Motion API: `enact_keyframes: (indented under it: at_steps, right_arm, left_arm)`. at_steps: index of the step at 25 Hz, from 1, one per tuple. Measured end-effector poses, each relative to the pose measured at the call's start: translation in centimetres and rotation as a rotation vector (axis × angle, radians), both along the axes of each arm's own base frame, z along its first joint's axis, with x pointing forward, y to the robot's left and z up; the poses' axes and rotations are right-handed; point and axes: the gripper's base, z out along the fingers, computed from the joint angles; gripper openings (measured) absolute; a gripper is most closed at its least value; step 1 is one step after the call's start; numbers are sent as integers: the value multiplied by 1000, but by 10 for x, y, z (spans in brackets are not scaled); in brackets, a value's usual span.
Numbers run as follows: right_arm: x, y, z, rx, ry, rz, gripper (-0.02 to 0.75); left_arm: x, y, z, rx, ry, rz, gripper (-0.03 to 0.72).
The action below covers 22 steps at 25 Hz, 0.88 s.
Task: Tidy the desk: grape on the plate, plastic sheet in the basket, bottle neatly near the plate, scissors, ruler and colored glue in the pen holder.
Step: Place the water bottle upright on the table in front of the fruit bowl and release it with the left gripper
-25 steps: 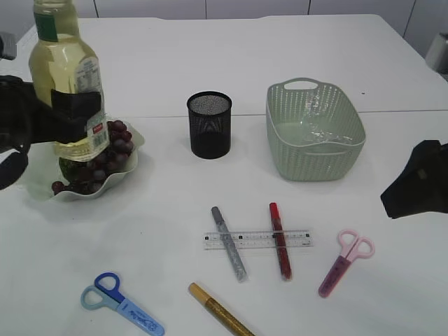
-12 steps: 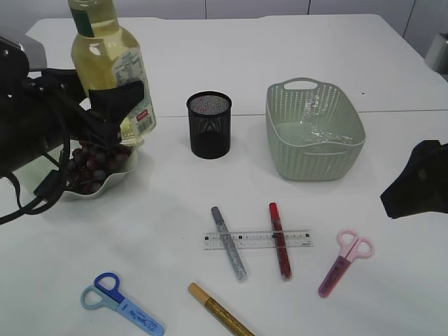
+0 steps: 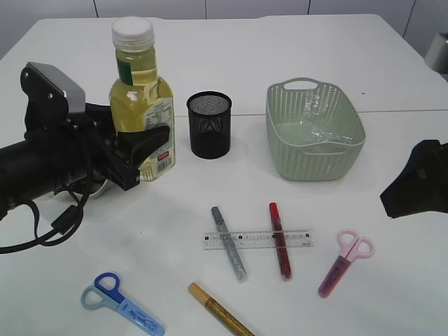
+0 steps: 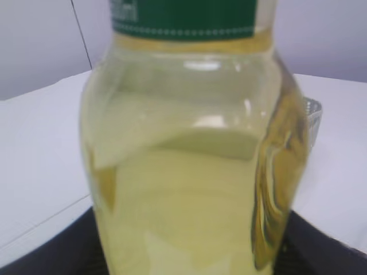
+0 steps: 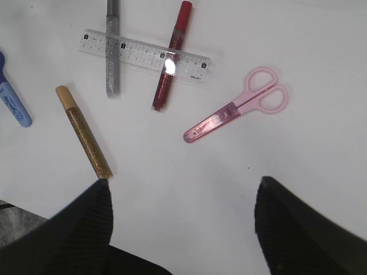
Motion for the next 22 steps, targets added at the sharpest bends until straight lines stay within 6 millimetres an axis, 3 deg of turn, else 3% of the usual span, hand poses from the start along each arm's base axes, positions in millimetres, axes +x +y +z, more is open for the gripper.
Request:
enact_keyframes:
  at_steps: [10, 22]
  right_arm:
    - [1, 0, 0, 2, -8, -2, 565]
    - [1, 0, 1, 3, -14, -4, 565]
  left_arm:
    - [7, 0, -43, 7, 120, 35, 437]
    - [10, 3, -79, 20, 226, 87, 437]
